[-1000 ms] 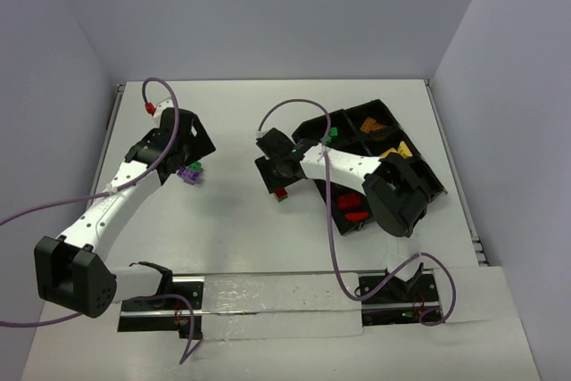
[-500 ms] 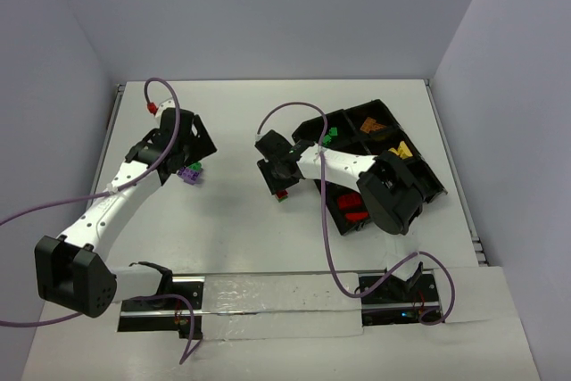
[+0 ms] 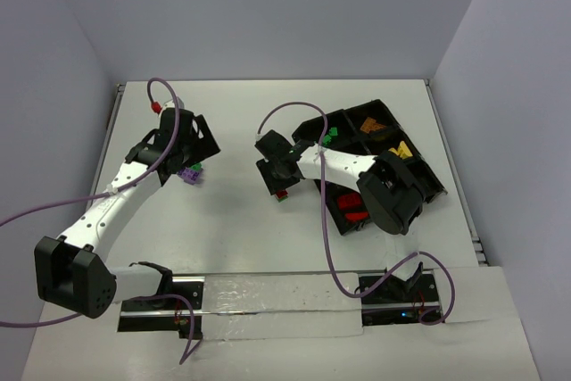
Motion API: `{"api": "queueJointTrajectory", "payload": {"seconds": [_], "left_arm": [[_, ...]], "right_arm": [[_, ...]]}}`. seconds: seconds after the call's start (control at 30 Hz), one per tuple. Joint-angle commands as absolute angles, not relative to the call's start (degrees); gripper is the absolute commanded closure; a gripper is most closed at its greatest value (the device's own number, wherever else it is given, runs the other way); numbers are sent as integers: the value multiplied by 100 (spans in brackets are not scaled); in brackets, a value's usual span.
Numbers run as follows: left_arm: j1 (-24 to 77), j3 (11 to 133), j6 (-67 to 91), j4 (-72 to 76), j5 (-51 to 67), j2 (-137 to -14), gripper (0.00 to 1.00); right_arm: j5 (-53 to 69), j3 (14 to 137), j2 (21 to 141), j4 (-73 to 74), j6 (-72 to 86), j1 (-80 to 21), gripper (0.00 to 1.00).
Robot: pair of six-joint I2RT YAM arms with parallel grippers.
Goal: Sort the legos into containers by color
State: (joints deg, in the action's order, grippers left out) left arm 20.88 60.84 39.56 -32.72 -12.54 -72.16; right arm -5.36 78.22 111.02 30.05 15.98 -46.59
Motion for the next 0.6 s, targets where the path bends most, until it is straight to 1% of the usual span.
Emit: {"api": "queueJointTrajectory", "payload": {"seconds": [0.0,0.3,0.57], "left_arm": [[2060,6120,3861,-2991,-1149,-7082,13],[2048,6196,3999,-3140,-1468,-7041,12],[2030,6102,4043,-3079,-1324,-7002,12]], "right_arm": [[-673,7882,11124,2909,1734,-4641,47],[-709,7873,11197,2848,1823,-4641,48],[-861,7890,11260,2898,1854,-4641,47]]}}
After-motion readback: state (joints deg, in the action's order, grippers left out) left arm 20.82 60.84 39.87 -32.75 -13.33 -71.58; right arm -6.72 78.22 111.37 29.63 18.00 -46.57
